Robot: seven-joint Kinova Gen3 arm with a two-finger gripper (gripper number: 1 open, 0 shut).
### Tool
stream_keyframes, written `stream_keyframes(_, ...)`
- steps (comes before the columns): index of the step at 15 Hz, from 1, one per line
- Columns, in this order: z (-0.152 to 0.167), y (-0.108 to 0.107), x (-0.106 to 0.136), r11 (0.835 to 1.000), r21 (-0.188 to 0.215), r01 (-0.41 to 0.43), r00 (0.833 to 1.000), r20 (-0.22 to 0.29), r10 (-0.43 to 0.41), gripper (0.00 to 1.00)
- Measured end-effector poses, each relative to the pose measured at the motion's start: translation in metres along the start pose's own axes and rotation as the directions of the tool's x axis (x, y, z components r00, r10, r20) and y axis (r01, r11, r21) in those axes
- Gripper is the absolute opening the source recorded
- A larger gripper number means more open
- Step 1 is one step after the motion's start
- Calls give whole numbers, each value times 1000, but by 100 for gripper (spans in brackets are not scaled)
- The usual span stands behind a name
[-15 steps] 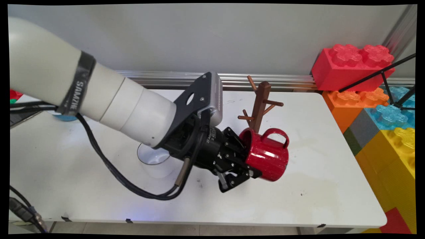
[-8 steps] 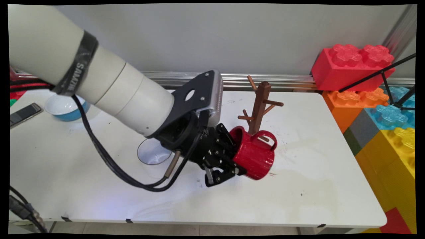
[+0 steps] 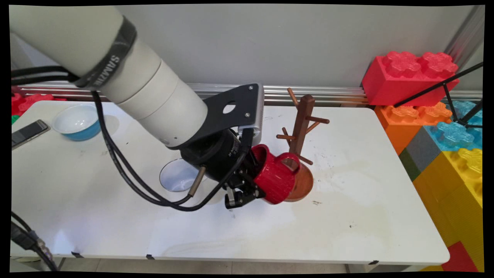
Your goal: Place the picked object on the table
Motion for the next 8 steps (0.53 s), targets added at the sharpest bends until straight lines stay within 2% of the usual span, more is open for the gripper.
stream_keyframes(3,4,-5,6,1000,9,14,996,86,-15,0)
stream_keyframes(8,18,-15,21,999,23,24,983,179,-28,0)
